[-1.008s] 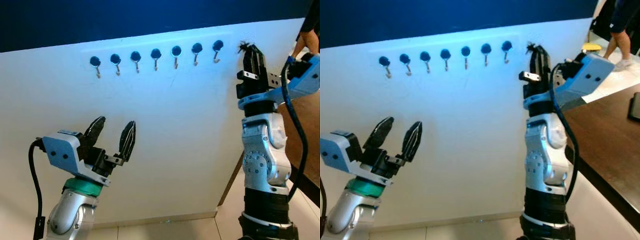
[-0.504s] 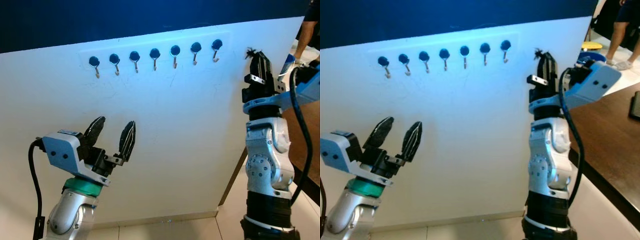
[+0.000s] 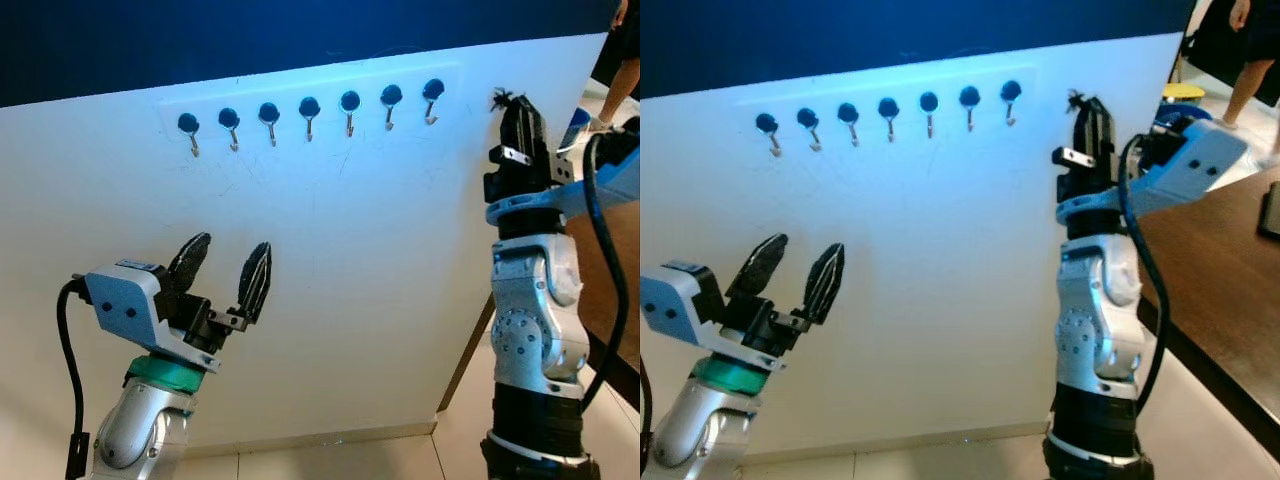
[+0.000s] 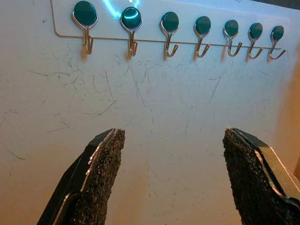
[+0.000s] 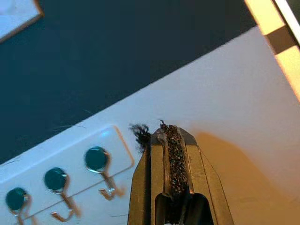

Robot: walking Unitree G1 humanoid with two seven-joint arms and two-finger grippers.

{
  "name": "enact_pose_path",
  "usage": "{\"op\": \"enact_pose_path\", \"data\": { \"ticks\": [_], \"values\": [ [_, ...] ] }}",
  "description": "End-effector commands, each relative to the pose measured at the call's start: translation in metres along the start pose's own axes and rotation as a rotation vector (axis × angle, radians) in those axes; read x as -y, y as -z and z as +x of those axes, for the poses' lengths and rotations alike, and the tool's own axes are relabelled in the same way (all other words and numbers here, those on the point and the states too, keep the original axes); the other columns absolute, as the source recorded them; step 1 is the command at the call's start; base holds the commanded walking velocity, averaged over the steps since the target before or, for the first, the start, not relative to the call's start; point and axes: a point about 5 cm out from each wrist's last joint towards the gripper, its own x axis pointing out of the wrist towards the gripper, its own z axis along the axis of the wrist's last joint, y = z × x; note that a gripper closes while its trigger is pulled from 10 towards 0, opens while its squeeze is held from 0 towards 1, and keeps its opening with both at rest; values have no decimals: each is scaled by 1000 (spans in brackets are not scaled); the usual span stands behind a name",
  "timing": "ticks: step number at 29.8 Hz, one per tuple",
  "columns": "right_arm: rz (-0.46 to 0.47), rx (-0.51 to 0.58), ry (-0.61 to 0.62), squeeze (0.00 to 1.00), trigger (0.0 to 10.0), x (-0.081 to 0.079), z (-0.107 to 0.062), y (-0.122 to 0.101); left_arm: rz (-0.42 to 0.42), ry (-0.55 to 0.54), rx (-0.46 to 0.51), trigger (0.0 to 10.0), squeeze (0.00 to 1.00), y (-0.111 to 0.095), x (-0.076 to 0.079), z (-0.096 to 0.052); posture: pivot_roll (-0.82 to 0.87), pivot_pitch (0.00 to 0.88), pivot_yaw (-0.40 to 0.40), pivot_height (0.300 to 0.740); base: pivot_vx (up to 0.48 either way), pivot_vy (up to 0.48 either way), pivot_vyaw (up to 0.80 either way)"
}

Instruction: Hang keys on a hook

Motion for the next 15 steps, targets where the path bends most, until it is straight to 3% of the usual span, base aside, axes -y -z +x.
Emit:
{"op": "enact_pose_path", "data": {
  "ticks": [1,7,15],
  "values": [
    [17,27,-86,0,10000,-16,3,-6,3,6,-10,10000,0,0,-2,-2,-154,117,222,740,0,0,0],
    [27,13,-131,0,10000,-24,7,-2,4,8,-11,10000,0,0,-2,-1,-151,115,221,740,0,0,0],
    [14,-60,-122,0,10000,-21,10,10,7,6,-13,10000,0,0,-2,-2,-151,115,221,740,0,0,0]
  ]
}}
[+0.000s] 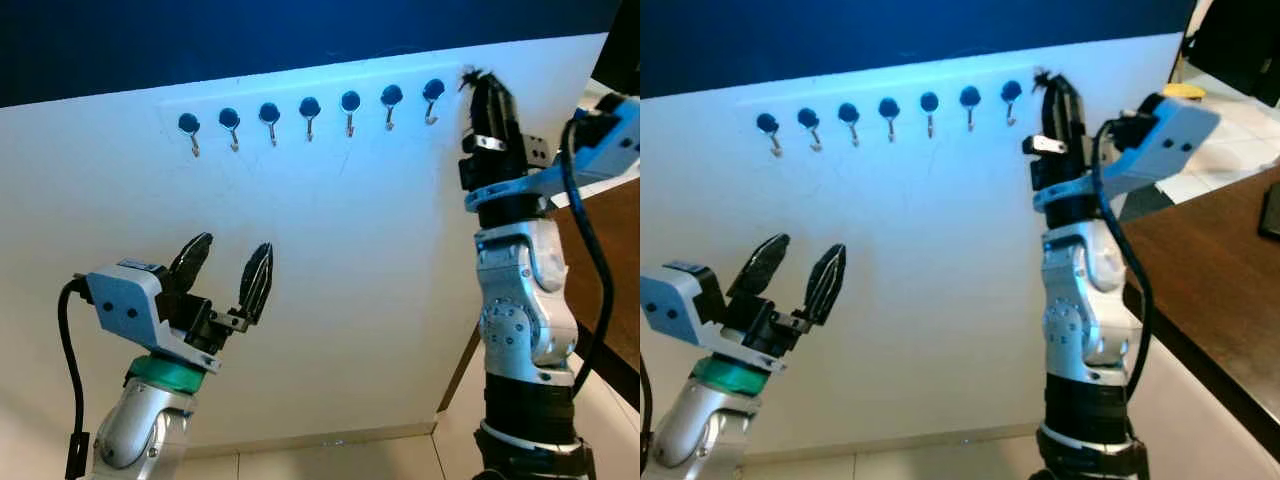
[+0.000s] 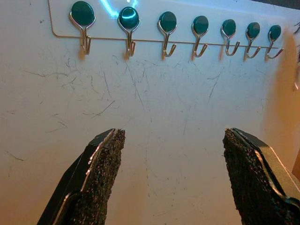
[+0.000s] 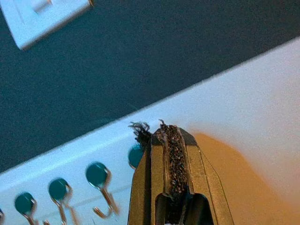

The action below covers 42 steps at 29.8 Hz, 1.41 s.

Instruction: Hang keys on a hook

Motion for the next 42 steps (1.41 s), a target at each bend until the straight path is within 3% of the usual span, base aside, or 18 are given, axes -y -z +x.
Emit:
{"op": "enact_pose_path", "data": {
  "ticks": [1,15,16,19,34,42],
  "values": [
    [7,-17,-18,0,10000,-6,2,3,5,-3,-11,10000,0,0,-3,-2,-148,117,222,740,0,0,0],
    [-18,-69,59,0,10000,7,-2,11,1,1,-16,10000,0,1,-2,-2,-149,119,225,740,0,0,0],
    [-18,-122,97,0,10000,13,-7,20,3,4,-19,10000,0,1,-2,-2,-149,112,225,740,0,0,0],
    [-15,-136,101,0,10000,13,-9,22,4,5,-20,10000,0,1,-2,-3,-149,112,225,740,0,0,0],
    [-1,-192,55,0,10000,6,-17,32,0,4,-23,10000,0,3,0,-3,-149,112,225,740,0,0,0],
    [46,-84,-62,0,10000,-13,-14,18,2,-6,-20,10000,0,2,-2,-3,-148,115,224,740,0,0,0]
  ]
}}
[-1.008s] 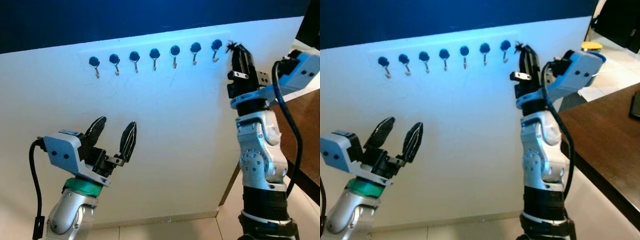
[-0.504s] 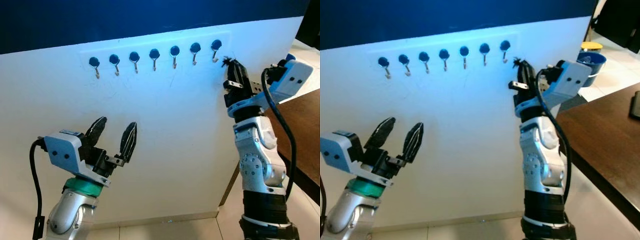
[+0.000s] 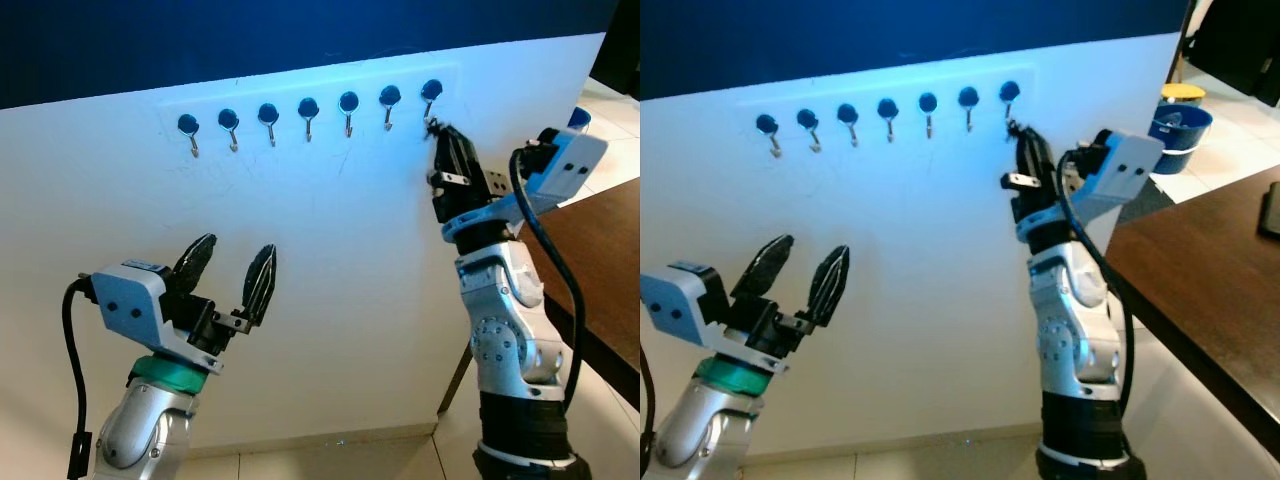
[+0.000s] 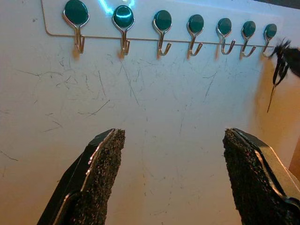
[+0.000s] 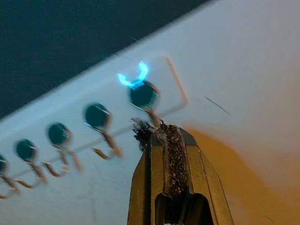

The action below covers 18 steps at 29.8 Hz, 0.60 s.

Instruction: Hang keys on a hook

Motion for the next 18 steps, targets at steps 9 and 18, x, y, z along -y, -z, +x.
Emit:
{"op": "enact_pose_path", "data": {
  "ticks": [9,18],
  "values": [
    [33,71,-65,0,10000,-12,7,-12,8,-16,-12,10000,0,1,-4,-3,-146,114,223,740,0,0,0],
    [26,115,-15,0,10000,-4,12,-22,5,-12,-13,10000,0,1,-3,-3,-151,112,226,740,0,0,0]
  ]
}}
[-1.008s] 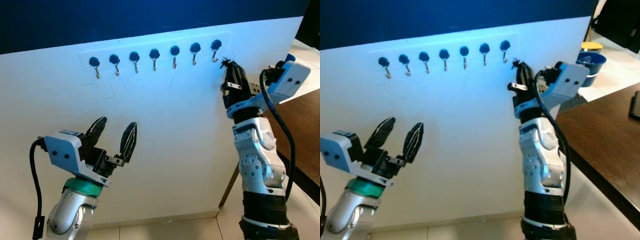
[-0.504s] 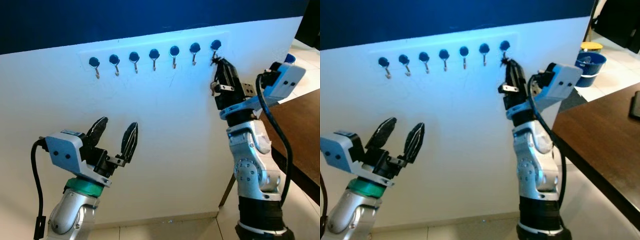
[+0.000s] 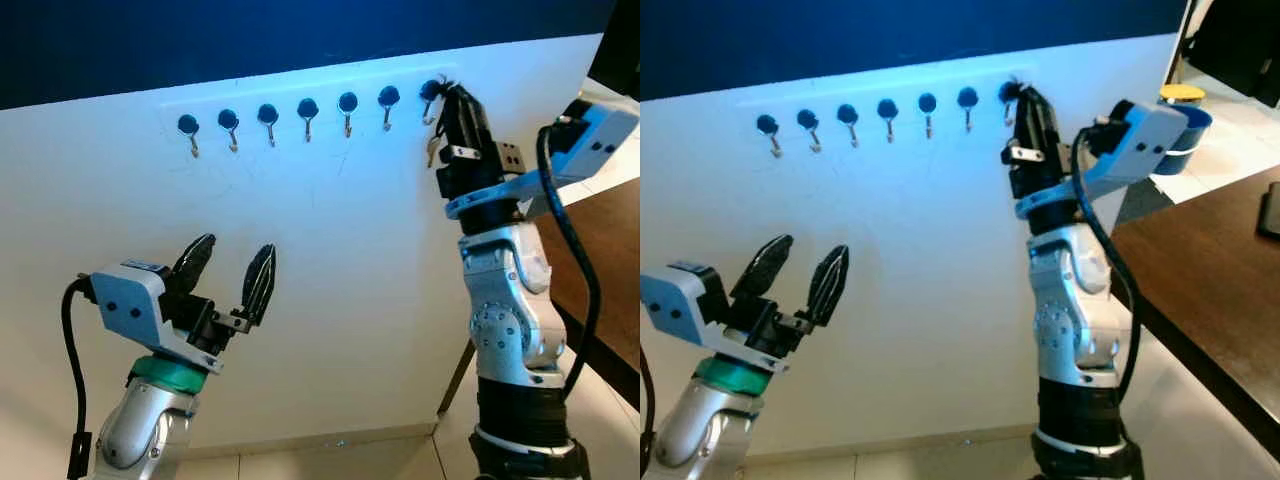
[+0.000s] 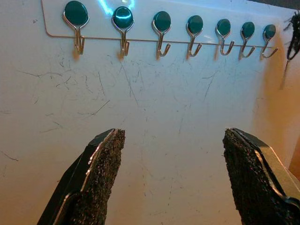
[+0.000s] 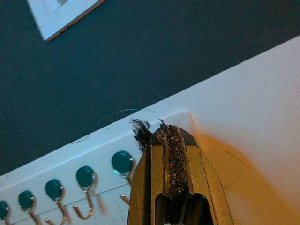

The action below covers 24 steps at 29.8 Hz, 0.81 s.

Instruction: Hang keys on a hook

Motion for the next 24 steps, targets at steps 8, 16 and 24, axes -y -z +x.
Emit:
{"op": "enact_pose_path", "data": {
  "ticks": [8,16,24],
  "values": [
    [-2,34,83,0,10000,12,0,-5,3,-11,-15,10000,0,1,-3,-3,-149,118,227,740,0,0,0],
    [5,3,138,0,10000,21,-3,-1,4,-11,-17,10000,0,1,-4,-3,-145,121,230,740,0,0,0],
    [21,-91,90,0,10000,15,-6,14,4,-8,-20,10000,0,1,-4,-3,-146,120,233,740,0,0,0]
  ]
}}
